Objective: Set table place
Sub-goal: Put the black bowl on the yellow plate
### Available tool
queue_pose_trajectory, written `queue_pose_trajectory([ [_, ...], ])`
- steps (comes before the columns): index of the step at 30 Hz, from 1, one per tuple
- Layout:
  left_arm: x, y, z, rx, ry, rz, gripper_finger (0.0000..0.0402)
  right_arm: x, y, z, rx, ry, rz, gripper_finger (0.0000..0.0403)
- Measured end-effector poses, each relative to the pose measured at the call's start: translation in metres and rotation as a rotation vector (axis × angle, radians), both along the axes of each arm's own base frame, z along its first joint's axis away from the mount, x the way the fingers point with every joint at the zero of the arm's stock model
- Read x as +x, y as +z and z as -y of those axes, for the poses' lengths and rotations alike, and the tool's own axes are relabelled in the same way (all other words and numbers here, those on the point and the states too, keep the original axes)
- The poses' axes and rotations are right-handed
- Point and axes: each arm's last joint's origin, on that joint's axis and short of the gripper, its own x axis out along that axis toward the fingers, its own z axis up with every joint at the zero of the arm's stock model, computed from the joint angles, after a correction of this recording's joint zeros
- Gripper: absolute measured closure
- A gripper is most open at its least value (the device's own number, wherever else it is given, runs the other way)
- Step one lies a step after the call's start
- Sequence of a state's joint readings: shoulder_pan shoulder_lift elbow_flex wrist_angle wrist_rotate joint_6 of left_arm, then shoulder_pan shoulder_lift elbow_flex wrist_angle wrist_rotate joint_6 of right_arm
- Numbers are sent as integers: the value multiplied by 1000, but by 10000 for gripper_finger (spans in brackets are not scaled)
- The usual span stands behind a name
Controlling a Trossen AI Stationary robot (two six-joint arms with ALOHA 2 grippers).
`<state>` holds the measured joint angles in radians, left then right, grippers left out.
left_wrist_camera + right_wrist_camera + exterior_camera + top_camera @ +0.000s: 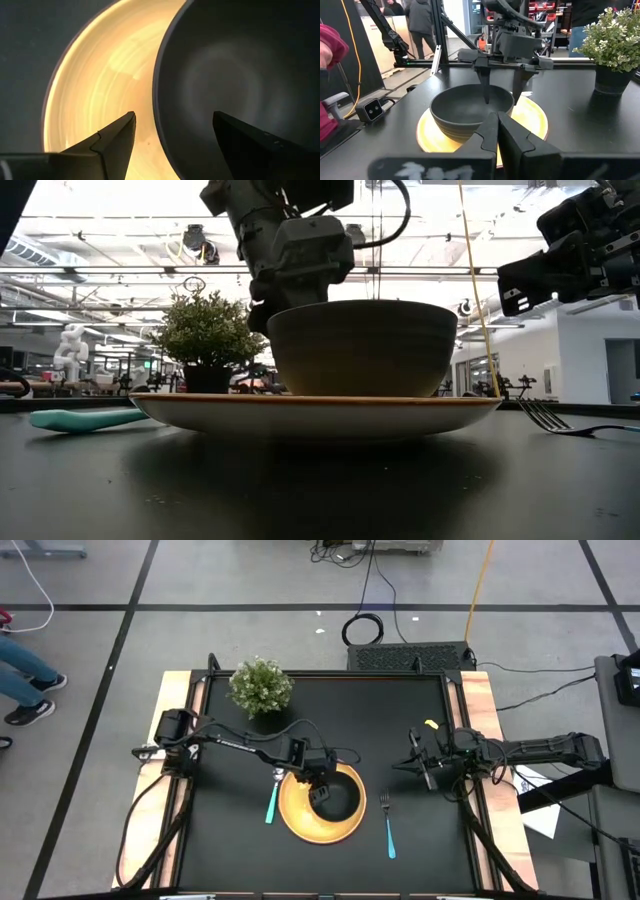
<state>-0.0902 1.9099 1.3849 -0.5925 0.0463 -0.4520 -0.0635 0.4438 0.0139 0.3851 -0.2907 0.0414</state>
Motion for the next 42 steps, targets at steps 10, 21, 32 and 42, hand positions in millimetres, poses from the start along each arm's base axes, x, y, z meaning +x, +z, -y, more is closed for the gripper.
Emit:
queue_pose_trajectory([
  [10, 0, 0, 0, 4, -2, 1, 168, 0, 0, 0, 0, -1, 0, 403],
  [21, 0, 0, 0, 15, -21, 3, 318, 0, 0, 0, 0, -1, 0, 403],
  [32, -1, 0, 0, 37, -65, 0, 392, 0, 0, 0, 0, -1, 0, 403],
  [42, -6, -3, -2, 78, -59, -58, 368, 0, 0, 0, 0, -1, 0, 403],
])
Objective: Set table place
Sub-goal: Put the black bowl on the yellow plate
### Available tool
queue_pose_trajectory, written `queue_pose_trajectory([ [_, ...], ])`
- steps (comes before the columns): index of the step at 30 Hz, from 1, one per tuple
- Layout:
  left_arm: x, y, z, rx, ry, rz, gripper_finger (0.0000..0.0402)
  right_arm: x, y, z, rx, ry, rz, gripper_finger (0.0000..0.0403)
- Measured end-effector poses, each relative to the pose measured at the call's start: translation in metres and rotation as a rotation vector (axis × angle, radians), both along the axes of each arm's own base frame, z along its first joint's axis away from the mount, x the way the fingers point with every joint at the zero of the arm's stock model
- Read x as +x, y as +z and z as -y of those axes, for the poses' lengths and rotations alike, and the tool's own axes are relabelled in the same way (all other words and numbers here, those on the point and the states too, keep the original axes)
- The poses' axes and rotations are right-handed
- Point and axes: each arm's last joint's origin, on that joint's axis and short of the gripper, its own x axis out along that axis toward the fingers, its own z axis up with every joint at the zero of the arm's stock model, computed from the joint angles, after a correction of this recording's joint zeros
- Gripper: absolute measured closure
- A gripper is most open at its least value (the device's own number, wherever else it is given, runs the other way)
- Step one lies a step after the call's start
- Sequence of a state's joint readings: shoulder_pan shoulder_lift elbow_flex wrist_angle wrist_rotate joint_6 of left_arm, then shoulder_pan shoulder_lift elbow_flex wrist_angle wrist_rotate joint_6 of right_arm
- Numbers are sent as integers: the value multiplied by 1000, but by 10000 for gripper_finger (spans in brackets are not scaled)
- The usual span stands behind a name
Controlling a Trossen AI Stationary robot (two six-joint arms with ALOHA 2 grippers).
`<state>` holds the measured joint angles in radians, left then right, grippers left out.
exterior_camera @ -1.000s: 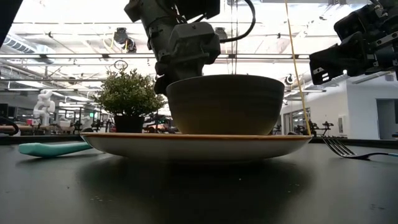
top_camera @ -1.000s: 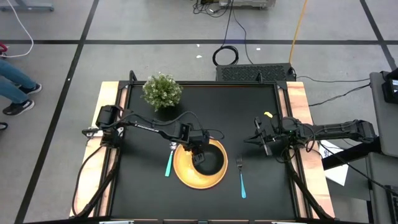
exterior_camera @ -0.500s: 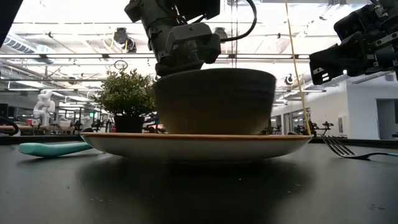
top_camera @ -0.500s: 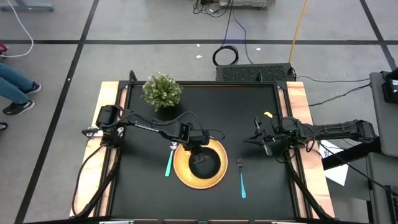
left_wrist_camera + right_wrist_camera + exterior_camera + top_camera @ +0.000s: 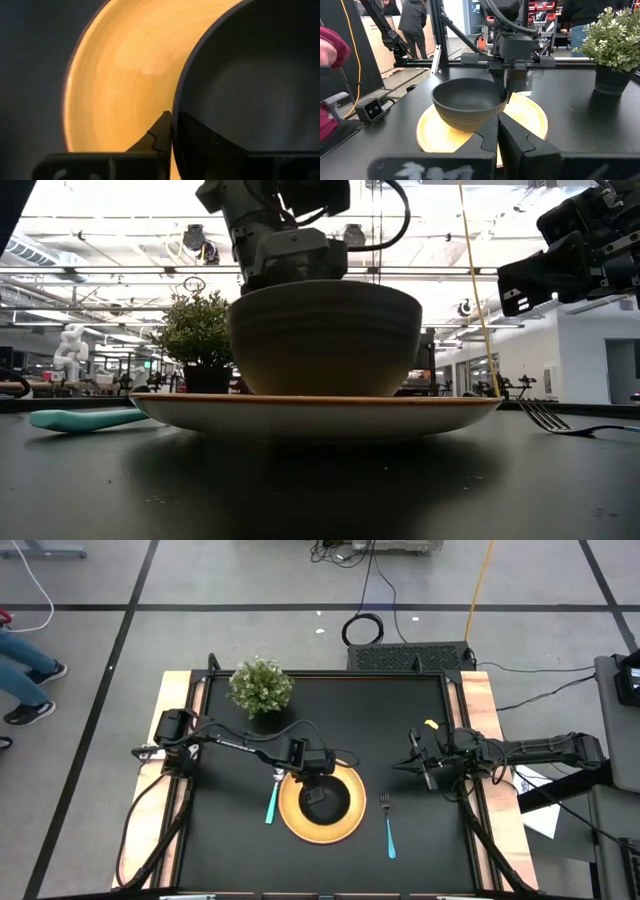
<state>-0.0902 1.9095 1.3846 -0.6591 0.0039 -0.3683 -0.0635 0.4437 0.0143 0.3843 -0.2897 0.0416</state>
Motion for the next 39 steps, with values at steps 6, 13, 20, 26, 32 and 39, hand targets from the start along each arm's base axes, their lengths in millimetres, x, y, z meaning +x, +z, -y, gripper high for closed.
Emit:
queue_pose_trajectory([
  [6, -2, 1, -1, 17, 10, -14, 389, 0, 0, 0, 0, 0, 0, 403],
  [13, -4, 0, -1, 29, 13, -32, 376, 0, 0, 0, 5, 0, -1, 403],
  [20, -6, 0, -2, 42, 17, -53, 374, 0, 0, 0, 18, -2, -5, 403],
  [26, -6, 0, -1, 40, 16, -55, 383, 0, 0, 0, 18, -1, -5, 403],
  [32, -8, 0, -1, 63, 21, -66, 359, 0, 0, 0, 18, -1, -4, 403],
  [39, -8, -1, -2, 69, 23, -69, 332, 0, 0, 0, 18, -1, -4, 403],
])
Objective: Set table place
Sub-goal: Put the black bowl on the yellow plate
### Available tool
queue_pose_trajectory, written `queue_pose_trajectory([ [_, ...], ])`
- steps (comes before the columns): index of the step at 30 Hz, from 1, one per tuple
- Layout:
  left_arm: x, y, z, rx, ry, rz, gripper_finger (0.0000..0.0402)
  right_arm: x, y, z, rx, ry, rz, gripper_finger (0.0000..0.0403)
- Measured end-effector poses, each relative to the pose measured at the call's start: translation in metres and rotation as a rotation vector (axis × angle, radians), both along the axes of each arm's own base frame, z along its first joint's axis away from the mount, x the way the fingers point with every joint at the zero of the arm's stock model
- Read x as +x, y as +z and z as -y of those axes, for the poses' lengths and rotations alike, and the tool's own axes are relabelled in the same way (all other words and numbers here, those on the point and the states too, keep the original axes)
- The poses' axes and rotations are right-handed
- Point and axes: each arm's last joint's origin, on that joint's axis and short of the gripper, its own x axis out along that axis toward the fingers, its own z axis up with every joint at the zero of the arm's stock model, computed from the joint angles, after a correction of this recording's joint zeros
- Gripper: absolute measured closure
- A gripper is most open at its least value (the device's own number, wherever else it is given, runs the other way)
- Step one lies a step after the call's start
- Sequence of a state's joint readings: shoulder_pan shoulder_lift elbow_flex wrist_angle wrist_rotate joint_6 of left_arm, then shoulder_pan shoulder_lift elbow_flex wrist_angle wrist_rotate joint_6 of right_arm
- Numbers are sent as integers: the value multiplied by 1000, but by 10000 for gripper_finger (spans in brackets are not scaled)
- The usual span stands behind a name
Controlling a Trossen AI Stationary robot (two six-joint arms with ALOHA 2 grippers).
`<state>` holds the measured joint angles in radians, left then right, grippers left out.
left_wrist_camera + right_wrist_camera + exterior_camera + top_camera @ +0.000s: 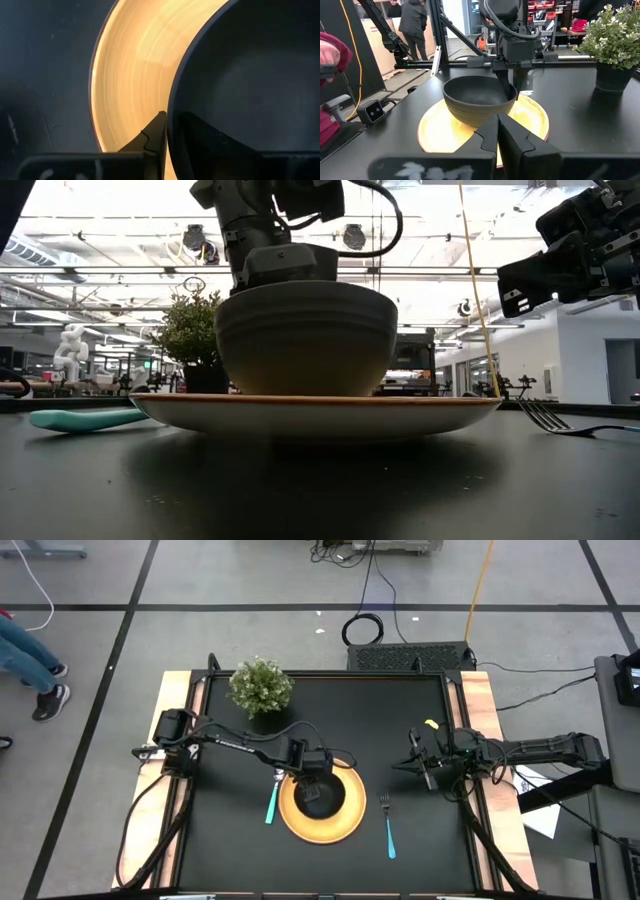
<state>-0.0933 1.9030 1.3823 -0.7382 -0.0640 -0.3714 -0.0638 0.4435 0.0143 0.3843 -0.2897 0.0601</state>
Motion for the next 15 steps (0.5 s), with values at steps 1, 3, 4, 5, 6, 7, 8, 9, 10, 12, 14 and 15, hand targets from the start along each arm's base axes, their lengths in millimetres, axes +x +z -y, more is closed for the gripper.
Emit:
queue_pose_trajectory([
  [1, 0, 0, 0, 6, 2, 3, 330, 0, 0, 0, 0, 0, 0, 403],
  [3, 0, 0, 0, 16, 4, 7, 325, 0, 0, 0, 0, 0, 0, 403],
  [4, 1, 0, 1, 18, 3, 8, 324, 0, 0, 0, 0, 0, 0, 403],
  [5, 1, 0, 1, 18, 2, 10, 324, 0, 0, 0, 0, 0, 0, 403],
  [6, 1, 0, 2, 18, 1, 13, 324, 0, 0, 0, 0, 0, 0, 403],
  [7, 1, 1, 2, 18, 0, 18, 323, 0, 0, 0, 0, 0, 0, 403],
  [8, 2, 1, 3, 22, -3, 24, 323, 0, 0, 0, 0, 0, 0, 403],
  [9, 2, 1, 3, 25, -7, 31, 323, 0, 0, 0, 0, 0, 0, 403],
  [10, 3, 1, 4, 26, -15, 37, 323, 0, 0, 0, 0, 0, 0, 403],
  [12, 3, 4, 5, 29, -29, 46, 323, 0, 0, 0, 0, 0, 0, 403],
  [14, 4, 9, 7, 33, -42, 64, 323, 0, 0, 0, 0, 0, 0, 403],
  [15, 5, 11, 8, 37, -44, 73, 323, 0, 0, 0, 0, 0, 0, 403],
])
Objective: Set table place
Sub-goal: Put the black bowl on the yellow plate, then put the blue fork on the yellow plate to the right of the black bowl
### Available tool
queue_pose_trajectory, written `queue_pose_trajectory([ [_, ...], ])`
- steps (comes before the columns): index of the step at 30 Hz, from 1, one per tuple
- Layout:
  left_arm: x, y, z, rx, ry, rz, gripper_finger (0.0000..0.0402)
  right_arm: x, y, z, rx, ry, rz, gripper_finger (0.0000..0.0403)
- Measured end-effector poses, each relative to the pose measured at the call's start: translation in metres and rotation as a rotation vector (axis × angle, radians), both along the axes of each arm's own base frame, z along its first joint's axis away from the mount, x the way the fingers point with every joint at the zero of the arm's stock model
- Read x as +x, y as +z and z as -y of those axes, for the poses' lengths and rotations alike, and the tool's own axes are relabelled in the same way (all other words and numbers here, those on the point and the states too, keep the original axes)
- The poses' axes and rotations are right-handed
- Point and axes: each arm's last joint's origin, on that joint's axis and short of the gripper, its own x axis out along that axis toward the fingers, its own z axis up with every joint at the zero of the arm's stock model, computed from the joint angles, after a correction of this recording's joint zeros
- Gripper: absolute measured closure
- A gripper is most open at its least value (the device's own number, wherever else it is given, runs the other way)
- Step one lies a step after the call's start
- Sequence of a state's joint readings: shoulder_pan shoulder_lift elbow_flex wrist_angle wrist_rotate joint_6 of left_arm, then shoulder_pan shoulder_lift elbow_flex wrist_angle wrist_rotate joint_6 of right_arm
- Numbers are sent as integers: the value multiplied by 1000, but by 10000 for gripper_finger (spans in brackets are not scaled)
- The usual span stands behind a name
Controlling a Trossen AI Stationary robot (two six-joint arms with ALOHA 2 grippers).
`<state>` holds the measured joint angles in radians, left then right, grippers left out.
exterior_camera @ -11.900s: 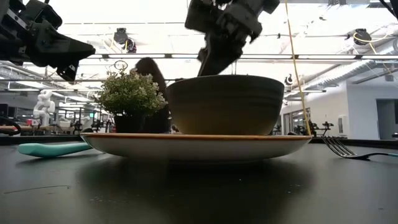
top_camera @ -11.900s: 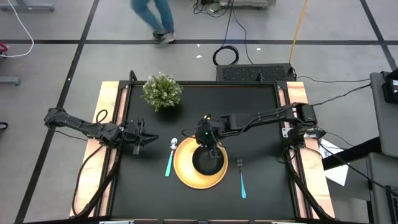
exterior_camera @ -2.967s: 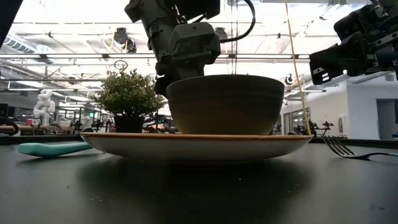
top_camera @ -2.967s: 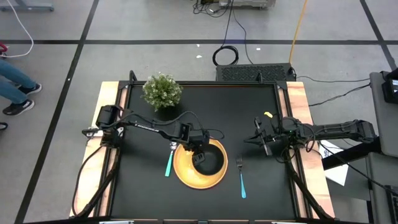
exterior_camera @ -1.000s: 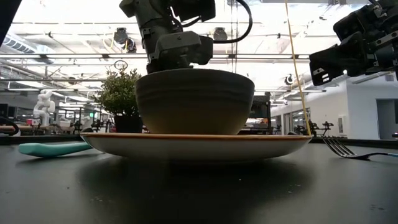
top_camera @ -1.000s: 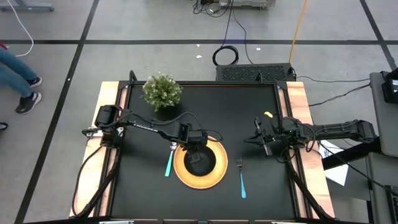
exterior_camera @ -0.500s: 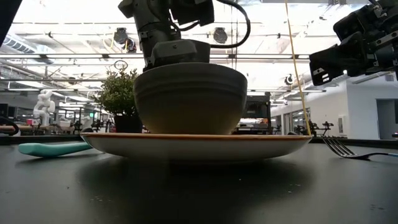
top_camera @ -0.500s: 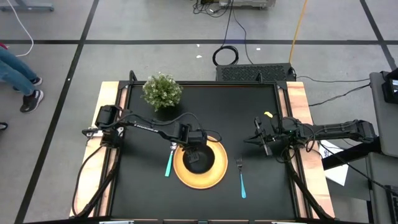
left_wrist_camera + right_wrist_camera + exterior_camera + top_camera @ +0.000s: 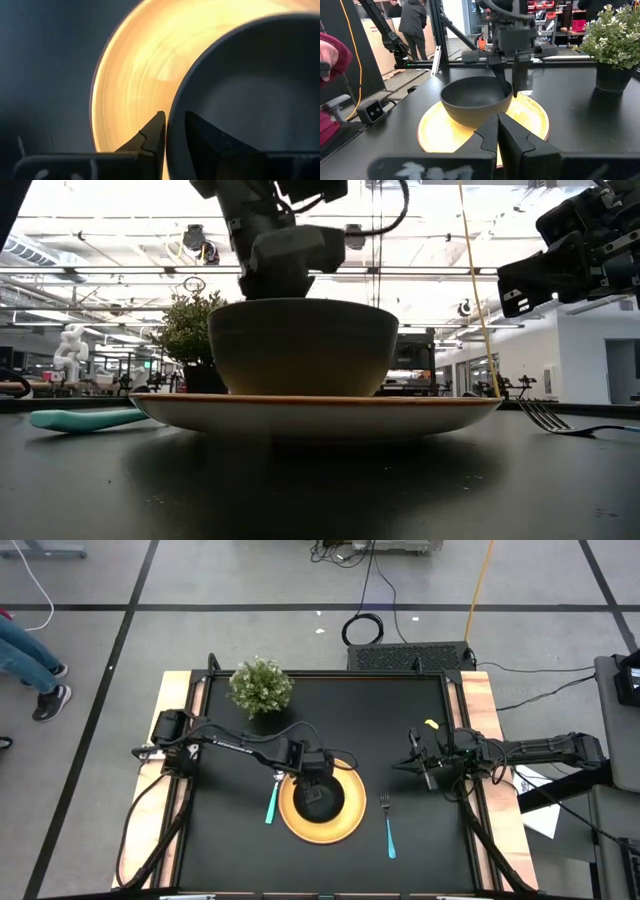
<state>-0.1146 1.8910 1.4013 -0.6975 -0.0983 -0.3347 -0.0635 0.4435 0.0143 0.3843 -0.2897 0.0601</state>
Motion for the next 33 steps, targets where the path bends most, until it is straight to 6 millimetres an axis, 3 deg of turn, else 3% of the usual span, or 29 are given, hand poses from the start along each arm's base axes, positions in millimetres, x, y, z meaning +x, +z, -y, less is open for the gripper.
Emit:
queue_pose_trajectory([
  [10, 2, 15, 12, 72, -43, 50, 306, 0, 0, 0, 7, 0, -3, 403],
  [24, -4, 19, 10, 169, -9, 36, 151, 0, 0, 0, 15, -1, -5, 403],
  [28, -12, 35, 9, 167, -16, 18, 131, 0, 0, 0, 14, -1, -8, 403],
  [33, -26, 71, 7, 157, -72, 106, 139, 0, -1, 0, 9, -1, -14, 403],
])
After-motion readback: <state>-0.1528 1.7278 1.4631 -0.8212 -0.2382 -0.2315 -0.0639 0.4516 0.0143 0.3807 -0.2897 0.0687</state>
